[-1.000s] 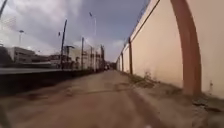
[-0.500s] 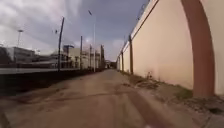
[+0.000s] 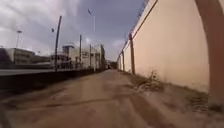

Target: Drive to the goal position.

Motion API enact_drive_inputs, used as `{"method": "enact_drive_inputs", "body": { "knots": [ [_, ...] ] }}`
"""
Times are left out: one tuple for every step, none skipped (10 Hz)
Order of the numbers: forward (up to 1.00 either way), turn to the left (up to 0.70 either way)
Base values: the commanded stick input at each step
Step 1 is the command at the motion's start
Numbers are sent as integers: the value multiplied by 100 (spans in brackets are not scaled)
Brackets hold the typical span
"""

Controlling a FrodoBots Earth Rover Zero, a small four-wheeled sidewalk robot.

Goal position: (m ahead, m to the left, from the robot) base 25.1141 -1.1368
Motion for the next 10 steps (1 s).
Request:
{"method": "enact_drive_inputs", "body": {
  "knots": [
    [70, 0],
    [70, 0],
    [70, 0],
    [70, 0],
    [70, 0],
    [70, 0],
    [70, 0],
    [70, 0],
    [70, 0],
    [70, 0]
  ]
}}
